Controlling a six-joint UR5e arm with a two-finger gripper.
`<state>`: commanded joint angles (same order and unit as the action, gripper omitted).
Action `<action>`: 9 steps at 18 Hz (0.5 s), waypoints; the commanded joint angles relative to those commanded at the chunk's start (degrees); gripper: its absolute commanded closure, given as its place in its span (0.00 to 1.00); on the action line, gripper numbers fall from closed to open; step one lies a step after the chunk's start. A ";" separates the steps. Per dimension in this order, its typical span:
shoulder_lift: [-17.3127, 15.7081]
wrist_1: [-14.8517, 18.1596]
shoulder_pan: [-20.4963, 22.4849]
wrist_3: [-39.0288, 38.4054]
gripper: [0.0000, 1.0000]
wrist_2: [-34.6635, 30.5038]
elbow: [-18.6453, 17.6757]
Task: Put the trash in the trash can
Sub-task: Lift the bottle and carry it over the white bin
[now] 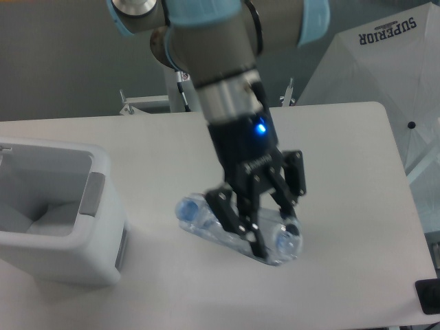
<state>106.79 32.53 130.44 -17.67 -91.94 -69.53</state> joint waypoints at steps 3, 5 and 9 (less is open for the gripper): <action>-1.14 -1.07 -2.11 0.09 0.39 1.49 1.76; -1.84 -1.07 -4.74 0.01 0.39 1.76 1.24; -1.67 -0.98 -10.98 0.09 0.39 1.85 -1.57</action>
<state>105.12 31.55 119.45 -17.58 -90.09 -71.09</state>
